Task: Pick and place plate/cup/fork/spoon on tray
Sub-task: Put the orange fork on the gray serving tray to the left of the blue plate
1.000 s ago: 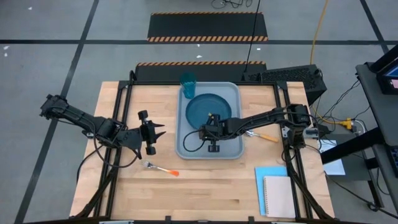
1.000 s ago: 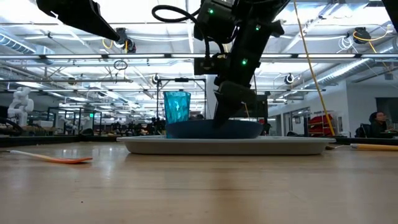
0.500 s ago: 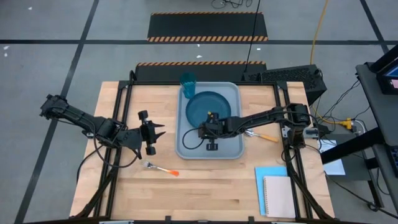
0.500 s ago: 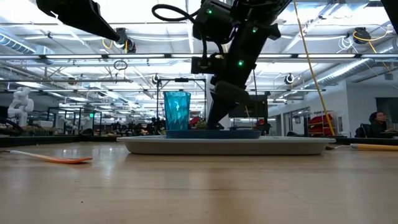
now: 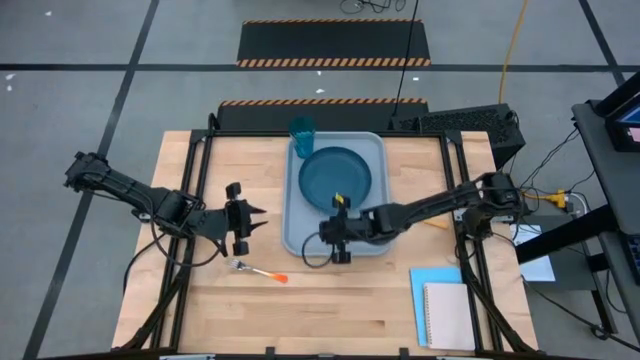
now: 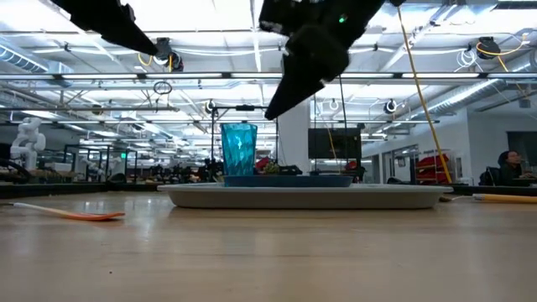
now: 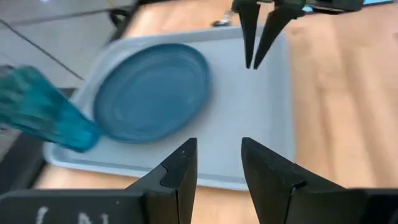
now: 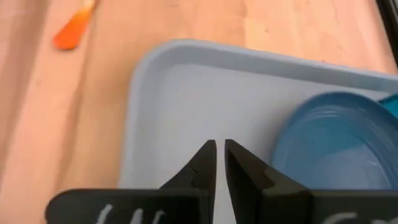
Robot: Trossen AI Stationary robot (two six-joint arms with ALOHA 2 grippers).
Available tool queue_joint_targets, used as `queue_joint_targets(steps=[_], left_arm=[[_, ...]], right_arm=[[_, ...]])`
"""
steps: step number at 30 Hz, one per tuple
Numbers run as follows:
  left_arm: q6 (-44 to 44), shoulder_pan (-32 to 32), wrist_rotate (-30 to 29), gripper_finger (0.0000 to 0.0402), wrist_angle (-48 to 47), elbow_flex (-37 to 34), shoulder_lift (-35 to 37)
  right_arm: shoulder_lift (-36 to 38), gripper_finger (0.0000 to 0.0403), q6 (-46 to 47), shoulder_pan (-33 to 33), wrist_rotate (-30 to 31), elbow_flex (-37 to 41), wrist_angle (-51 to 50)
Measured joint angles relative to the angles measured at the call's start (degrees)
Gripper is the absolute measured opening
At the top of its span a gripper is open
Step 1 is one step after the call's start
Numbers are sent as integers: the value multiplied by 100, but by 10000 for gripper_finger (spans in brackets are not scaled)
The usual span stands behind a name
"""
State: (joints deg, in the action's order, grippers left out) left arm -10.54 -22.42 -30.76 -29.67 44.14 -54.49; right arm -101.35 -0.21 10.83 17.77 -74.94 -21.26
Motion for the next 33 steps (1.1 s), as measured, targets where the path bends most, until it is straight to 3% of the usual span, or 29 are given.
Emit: queue_joint_targets(steps=[6,10,17,23,33], left_arm=[[-536,-256,431,129,-86,9,-315],[-747,-527,617,129,-74,7,-950],[-1663,-1026,1624,129,-325,2,-2070],[-2358,-1446,1782,129,-711,0,-2633],[-2914,-1907,1481,130,-850,-19,-2989]], right_arm=[[49,25,178,513,67,0,-261],[42,25,247,744,369,0,-451],[45,25,164,927,320,0,-791],[54,25,242,933,318,0,-805],[195,25,715,1139,296,0,-804]])
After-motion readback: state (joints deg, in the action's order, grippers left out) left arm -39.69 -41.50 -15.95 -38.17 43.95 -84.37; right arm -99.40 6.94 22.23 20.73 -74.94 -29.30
